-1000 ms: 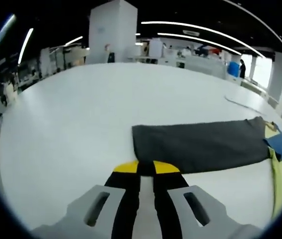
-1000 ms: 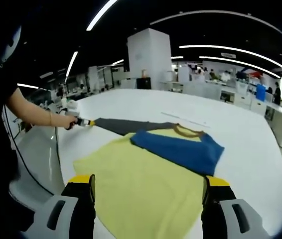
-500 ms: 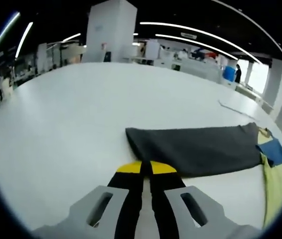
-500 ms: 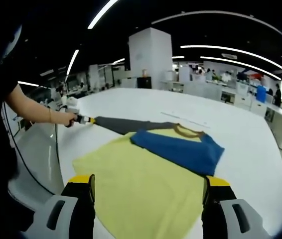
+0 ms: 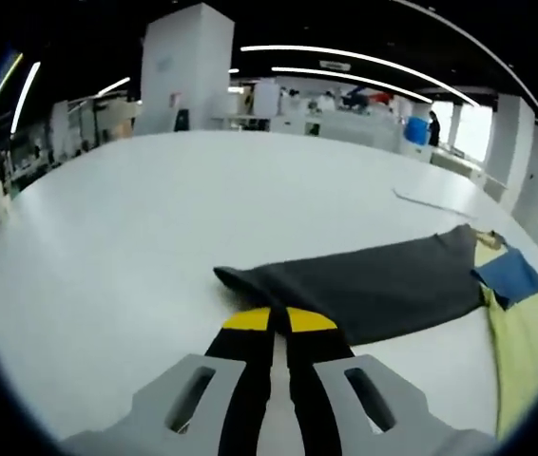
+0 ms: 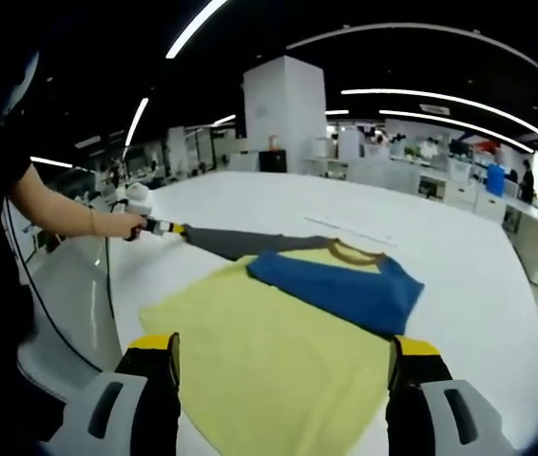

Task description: Fold the garment on the visible template until the final outline fits inside the template.

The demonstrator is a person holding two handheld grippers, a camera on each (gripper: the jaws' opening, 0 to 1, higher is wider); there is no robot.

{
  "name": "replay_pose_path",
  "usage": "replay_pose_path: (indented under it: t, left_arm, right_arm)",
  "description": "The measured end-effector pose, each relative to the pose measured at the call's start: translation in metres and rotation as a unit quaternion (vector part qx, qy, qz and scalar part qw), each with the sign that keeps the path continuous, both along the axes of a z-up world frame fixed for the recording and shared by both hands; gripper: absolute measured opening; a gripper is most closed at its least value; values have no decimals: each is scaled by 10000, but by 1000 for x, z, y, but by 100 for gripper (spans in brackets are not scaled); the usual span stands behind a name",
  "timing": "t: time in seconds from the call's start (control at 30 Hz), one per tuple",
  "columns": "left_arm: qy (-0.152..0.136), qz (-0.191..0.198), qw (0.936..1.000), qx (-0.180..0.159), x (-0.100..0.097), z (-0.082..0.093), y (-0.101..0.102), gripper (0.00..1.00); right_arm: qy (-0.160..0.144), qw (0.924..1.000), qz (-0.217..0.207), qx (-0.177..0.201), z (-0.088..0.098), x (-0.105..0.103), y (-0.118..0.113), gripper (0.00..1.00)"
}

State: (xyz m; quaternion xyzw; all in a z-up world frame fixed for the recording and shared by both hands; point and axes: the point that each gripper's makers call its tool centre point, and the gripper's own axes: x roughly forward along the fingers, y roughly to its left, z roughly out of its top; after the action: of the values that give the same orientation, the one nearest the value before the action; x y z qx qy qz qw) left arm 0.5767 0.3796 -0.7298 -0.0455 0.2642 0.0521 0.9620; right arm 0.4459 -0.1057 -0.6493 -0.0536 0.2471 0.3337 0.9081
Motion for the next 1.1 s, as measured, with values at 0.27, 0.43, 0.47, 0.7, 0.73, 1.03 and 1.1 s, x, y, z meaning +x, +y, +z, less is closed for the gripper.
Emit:
replay_pose_path:
  t: [0.27, 0.43, 0.47, 0.7, 0.73, 1.03, 1.1]
  left_arm:
    - [-98, -243, 9995, 163, 8, 15, -11, 2]
    - [-136, -421, 9989, 132, 13, 21, -21, 2]
    - [-158, -436, 9989, 108, 14, 23, -23, 2]
    - [-258, -625, 9977, -6, 22, 34, -38, 2]
    - [-277, -650, 9975, -15, 23, 36, -40, 2]
    - [-363, -817, 9959, -122, 31, 45, -56, 2]
    - [-378, -813, 9957, -215, 33, 47, -60, 2]
  right_arm:
    - [-35, 10000, -23, 25, 1, 1, 0, 90]
    - [-36, 10000, -41, 38, 1, 0, 0, 90]
    - [-37, 10000, -45, 48, 1, 0, 0, 90]
    - [-61, 10000, -60, 3, -1, 1, -2, 90]
    - [-70, 10000, -59, 40, -1, 1, -1, 90]
    - [-108, 9999, 106, 78, 1, -2, 7, 91]
    - [-104, 9998, 118, 89, 1, -3, 8, 91]
